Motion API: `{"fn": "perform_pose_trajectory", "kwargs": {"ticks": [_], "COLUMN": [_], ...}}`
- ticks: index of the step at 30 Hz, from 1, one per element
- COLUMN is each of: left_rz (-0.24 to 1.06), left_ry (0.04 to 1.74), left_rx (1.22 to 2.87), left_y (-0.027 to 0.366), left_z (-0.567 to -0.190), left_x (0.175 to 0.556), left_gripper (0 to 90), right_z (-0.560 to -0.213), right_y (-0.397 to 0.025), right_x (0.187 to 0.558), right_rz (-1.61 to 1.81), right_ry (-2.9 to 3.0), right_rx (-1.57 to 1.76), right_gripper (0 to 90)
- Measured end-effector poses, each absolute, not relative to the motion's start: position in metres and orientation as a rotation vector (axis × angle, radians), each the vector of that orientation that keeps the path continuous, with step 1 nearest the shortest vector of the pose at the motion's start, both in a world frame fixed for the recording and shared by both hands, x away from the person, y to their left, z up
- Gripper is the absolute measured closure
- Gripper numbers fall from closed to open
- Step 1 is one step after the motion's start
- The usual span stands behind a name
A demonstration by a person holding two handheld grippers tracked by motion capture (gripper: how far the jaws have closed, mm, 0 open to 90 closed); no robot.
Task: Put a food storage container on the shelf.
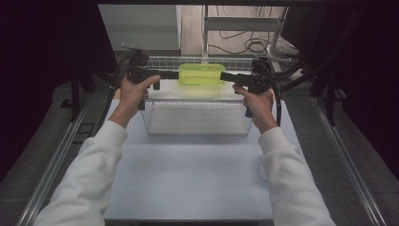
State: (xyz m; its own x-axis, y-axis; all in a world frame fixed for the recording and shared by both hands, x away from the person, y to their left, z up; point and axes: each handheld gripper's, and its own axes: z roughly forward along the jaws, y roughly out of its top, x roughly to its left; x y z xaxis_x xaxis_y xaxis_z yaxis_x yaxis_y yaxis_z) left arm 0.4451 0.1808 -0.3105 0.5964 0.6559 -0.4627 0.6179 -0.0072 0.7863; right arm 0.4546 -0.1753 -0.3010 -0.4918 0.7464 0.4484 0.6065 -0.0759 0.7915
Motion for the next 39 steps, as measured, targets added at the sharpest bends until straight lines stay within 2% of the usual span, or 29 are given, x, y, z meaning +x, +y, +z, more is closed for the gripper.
{"fn": "perform_pose_trajectory", "kwargs": {"ticks": [8,17,22,31,39], "left_rz": [0.084,0.11,0.113,0.061,0.082], "left_ry": [0.987,0.958,0.977,1.034,1.095], "left_rx": [1.744,1.792,1.843,1.916,1.978], "left_y": [0.186,0.187,0.186,0.187,0.189], "left_z": [-0.312,-0.34,-0.372,-0.414,-0.439], "left_x": [0.397,0.347,0.321,0.297,0.29], "left_gripper": [32.3,32.1,32.2,31.7,31.1], "right_z": [-0.293,-0.327,-0.347,-0.388,-0.416], "right_y": [-0.182,-0.203,-0.214,-0.225,-0.225], "right_x": [0.4,0.365,0.346,0.32,0.313], "right_rz": [1.541,1.453,1.414,1.356,1.259], "right_ry": [2.185,2.289,2.33,2.397,2.47], "right_rx": [1.257,1.186,1.163,1.188,1.204], "right_gripper": [30.3,30.1,30.1,30.1,30.1]}}
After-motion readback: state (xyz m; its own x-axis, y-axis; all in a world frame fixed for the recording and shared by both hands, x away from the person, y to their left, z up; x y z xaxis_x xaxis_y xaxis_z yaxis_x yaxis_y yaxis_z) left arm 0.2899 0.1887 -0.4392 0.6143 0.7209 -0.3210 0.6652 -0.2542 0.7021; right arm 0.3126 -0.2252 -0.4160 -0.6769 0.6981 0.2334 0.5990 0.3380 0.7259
